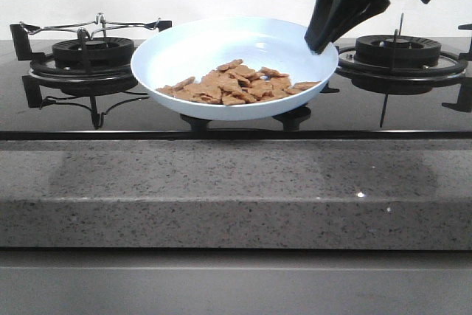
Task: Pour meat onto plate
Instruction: 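Tilt the pan with the left gripper to pour meat onto the plate, then return the empty pan with the left gripper onto its burner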
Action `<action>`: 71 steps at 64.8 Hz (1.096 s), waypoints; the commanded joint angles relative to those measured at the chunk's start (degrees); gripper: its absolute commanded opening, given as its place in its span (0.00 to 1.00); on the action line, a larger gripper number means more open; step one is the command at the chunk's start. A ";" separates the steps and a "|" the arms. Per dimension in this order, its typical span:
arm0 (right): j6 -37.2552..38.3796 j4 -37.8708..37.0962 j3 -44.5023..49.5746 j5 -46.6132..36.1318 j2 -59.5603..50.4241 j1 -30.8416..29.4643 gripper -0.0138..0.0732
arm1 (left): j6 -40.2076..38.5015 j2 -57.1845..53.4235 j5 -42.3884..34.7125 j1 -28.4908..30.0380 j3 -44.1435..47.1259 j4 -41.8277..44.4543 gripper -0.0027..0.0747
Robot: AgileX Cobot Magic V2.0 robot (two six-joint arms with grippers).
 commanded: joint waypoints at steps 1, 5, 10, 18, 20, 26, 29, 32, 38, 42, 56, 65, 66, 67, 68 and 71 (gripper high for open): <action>-0.49 1.42 -1.46 -2.78 -2.96 0.00 0.08 | -3.03 0.90 4.04 0.36 -1.64 -6.76 0.01; -0.49 1.42 -1.46 -2.78 -2.96 0.00 0.08 | -3.26 2.97 4.19 0.36 -1.74 -6.76 0.01; -0.49 1.42 -1.46 -2.78 -2.96 0.00 0.08 | -4.47 4.88 4.43 0.36 -1.74 -6.76 0.01; -0.49 1.42 -1.46 -2.78 -2.96 0.00 0.08 | -5.39 7.47 4.33 0.36 -1.74 -6.76 0.01; -0.49 1.42 -1.46 -2.78 -2.96 0.00 0.08 | -5.70 8.02 4.17 0.36 -1.74 -6.76 0.01; -0.49 1.42 -1.46 -2.78 -2.96 0.00 0.08 | -6.42 9.49 3.40 0.36 -1.98 -6.76 0.01; -0.49 1.42 -1.46 -2.78 -2.96 0.00 0.08 | -6.42 10.43 3.64 0.36 -2.54 -6.76 0.01; -0.49 1.42 -1.46 -2.78 -2.96 0.00 0.08 | -7.35 11.34 3.60 0.36 -3.32 -6.76 0.01; -0.49 1.42 -1.46 -2.78 -2.96 0.00 0.08 | -8.36 12.99 3.60 0.36 -5.29 -6.76 0.01; -0.49 1.42 -1.46 -2.78 -2.96 0.00 0.08 | -9.05 13.96 3.48 0.36 -6.61 -6.76 0.01; -0.49 1.42 -1.46 -2.78 -2.96 0.00 0.08 | -10.88 18.02 3.70 -0.05 -10.16 -6.76 0.01; -0.49 1.42 -1.46 -2.72 -2.96 0.00 0.08 | -12.84 19.95 4.04 -0.70 -10.75 -6.76 0.01; -0.49 1.42 -1.46 -2.72 -2.96 0.00 0.08 | -12.96 20.30 4.17 -0.68 -10.75 -6.76 0.01; -0.49 1.42 -1.46 -2.72 -2.96 0.00 0.08 | -13.28 20.48 4.35 -0.68 -10.75 -6.76 0.01; -0.49 1.42 -1.46 -2.72 -2.96 0.00 0.08 | -13.39 20.72 4.52 -0.83 -10.75 -6.76 0.01; -0.49 1.42 -1.46 -2.78 -2.96 0.00 0.08 | -13.52 21.19 4.82 -1.21 -10.75 -6.76 0.01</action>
